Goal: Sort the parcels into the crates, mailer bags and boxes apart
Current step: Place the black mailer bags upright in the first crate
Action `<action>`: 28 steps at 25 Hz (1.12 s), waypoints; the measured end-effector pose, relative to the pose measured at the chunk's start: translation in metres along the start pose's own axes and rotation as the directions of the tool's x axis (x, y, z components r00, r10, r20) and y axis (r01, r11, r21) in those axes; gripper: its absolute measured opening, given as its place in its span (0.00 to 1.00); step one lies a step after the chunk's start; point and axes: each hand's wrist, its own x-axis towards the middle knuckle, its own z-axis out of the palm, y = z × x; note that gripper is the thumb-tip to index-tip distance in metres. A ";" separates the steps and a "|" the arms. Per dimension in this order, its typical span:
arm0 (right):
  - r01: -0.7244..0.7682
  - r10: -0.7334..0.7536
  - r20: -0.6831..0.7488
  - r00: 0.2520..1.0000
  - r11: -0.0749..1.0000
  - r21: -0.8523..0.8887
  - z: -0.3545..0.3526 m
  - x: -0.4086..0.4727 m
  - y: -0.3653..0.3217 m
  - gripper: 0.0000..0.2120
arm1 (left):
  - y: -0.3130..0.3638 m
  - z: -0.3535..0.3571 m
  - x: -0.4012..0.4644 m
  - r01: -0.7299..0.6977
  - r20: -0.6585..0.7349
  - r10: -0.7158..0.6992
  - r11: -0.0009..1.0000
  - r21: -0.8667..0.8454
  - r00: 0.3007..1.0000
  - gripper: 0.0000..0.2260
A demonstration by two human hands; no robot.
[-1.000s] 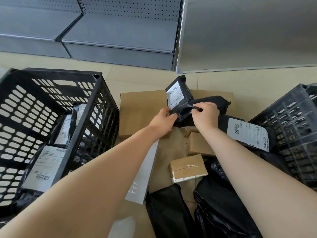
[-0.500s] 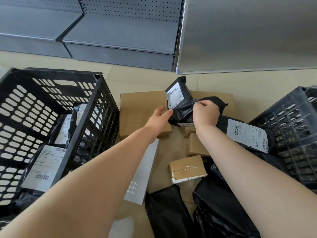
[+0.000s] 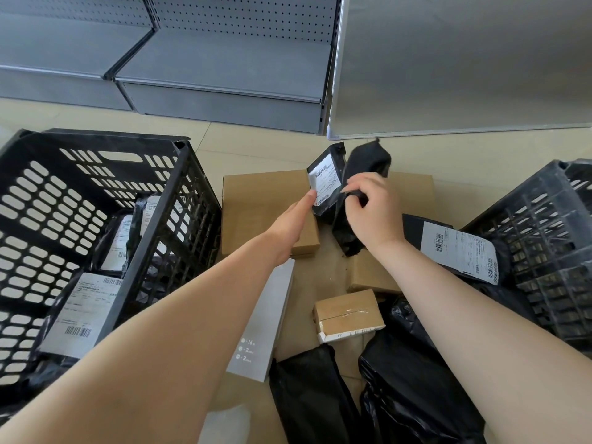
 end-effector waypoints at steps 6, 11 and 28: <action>0.119 -0.123 0.247 0.961 0.992 0.031 0.005 -0.011 -0.005 0.16 | -0.004 -0.002 0.004 0.112 0.103 -0.097 0.982 -0.153 0.990 0.22; -0.324 0.339 0.251 0.907 0.941 -0.099 0.020 -0.010 0.010 0.43 | -0.013 -0.003 0.008 0.154 0.138 -0.138 0.982 -0.113 0.981 0.26; -0.559 0.294 0.764 0.574 0.823 0.102 0.014 -0.018 0.012 0.34 | -0.025 -0.012 0.005 0.270 0.016 -0.272 0.959 0.088 0.962 0.34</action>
